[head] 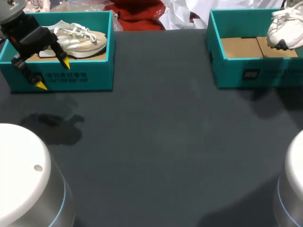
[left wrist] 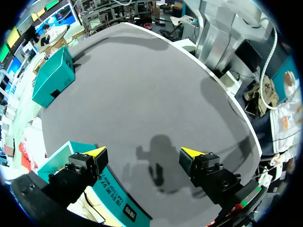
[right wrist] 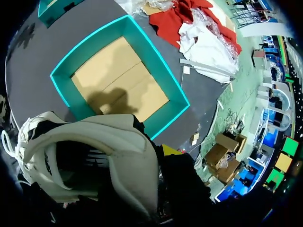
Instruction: Take the shoe out of the shoebox, open the shoe tongue, remove and reinsert the insole, then place the shoe into the shoebox
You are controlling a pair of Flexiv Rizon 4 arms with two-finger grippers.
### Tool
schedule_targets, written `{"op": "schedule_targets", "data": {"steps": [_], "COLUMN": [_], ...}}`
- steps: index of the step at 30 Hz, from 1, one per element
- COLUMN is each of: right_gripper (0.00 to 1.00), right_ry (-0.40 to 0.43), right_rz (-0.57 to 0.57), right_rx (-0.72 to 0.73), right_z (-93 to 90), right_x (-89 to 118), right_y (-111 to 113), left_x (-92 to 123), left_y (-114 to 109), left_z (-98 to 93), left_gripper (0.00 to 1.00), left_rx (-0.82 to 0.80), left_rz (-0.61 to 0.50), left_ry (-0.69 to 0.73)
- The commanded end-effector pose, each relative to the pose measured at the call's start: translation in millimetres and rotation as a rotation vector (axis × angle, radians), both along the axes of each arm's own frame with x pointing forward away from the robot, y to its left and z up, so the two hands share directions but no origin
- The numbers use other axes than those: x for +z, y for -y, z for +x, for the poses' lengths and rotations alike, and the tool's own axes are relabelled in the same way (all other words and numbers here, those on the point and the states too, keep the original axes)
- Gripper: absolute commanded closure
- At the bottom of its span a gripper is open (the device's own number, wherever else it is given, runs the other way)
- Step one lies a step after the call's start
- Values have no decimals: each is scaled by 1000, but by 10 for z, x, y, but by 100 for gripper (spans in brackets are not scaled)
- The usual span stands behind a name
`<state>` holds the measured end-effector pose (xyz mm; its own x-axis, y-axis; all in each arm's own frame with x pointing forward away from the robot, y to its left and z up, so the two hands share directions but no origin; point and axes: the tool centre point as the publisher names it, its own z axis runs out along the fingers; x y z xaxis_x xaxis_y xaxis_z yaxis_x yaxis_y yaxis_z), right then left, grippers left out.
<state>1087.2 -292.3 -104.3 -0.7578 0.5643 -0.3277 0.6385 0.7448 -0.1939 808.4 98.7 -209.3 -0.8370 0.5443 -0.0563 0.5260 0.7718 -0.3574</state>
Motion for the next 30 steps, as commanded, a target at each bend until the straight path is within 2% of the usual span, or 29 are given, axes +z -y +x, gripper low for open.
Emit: {"op": "schedule_targets", "data": {"steps": [1,5,12,18,22,30], "right_gripper": [100,100,100,100,100,100], "right_ry": [-38,-38,68,146,151,151], "right_rz": [25,25,53,66,89,89], "right_rx": [-118,-118,-461,-640,-776,-776], "right_z": [127,127,20,-66,-126,-126], "right_x": [50,50,13,-52,-123,-123], "right_y": [-21,-21,170,255,301,301], "left_x": [-3,-3,-3,-3,-3,-3], "left_y": [0,0,0,0,0,0], "left_z": [7,7,7,7,7,7], "left_gripper": [0,0,0,0,0,0], "left_rx": [-1,-1,-1,-1,-1,-1], "left_rz": [2,2,2,2,2,2], "left_ry": [-1,-1,-1,-1,-1,-1]}}
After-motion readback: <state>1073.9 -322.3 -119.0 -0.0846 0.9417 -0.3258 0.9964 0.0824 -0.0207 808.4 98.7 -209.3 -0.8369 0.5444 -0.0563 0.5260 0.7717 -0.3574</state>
